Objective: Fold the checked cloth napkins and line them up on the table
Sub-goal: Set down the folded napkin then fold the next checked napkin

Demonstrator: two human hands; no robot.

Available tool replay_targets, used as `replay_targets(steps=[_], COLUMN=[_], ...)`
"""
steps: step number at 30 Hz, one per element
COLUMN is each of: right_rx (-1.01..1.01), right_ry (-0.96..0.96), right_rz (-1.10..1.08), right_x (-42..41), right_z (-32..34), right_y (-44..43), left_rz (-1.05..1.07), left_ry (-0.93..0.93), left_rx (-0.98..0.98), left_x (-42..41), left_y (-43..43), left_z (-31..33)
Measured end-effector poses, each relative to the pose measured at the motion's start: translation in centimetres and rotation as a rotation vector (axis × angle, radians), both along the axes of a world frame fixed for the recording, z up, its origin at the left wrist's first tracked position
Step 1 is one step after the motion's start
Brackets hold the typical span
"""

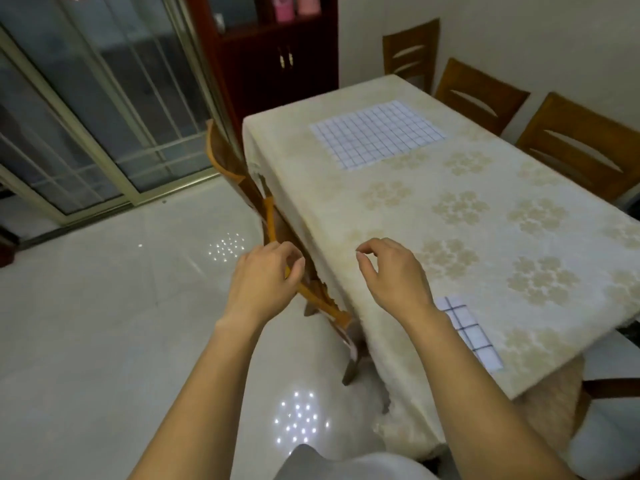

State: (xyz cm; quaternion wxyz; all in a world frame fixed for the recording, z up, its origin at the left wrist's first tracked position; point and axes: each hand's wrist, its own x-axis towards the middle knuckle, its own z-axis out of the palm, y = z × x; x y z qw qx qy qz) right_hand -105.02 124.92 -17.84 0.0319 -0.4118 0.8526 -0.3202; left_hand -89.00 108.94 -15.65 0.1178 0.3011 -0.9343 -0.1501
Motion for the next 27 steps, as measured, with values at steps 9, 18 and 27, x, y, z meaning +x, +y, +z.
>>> replay_targets(steps=[9, 18, 27], right_rx=[-0.063, -0.002, -0.071], right_ry=[0.059, 0.048, -0.006], right_rz=[0.154, 0.221, 0.33], right_x=[12.0, 12.3, 6.9], right_z=[1.8, 1.3, 2.4], right_y=[-14.5, -24.1, -38.6], left_rz=[0.109, 0.158, 0.193], left_ry=[0.015, -0.01, -0.071], left_rx=[0.103, 0.104, -0.002], left_x=[13.0, 15.8, 10.2], left_y=[-10.5, -18.9, -32.3], left_z=[2.7, 1.6, 3.5])
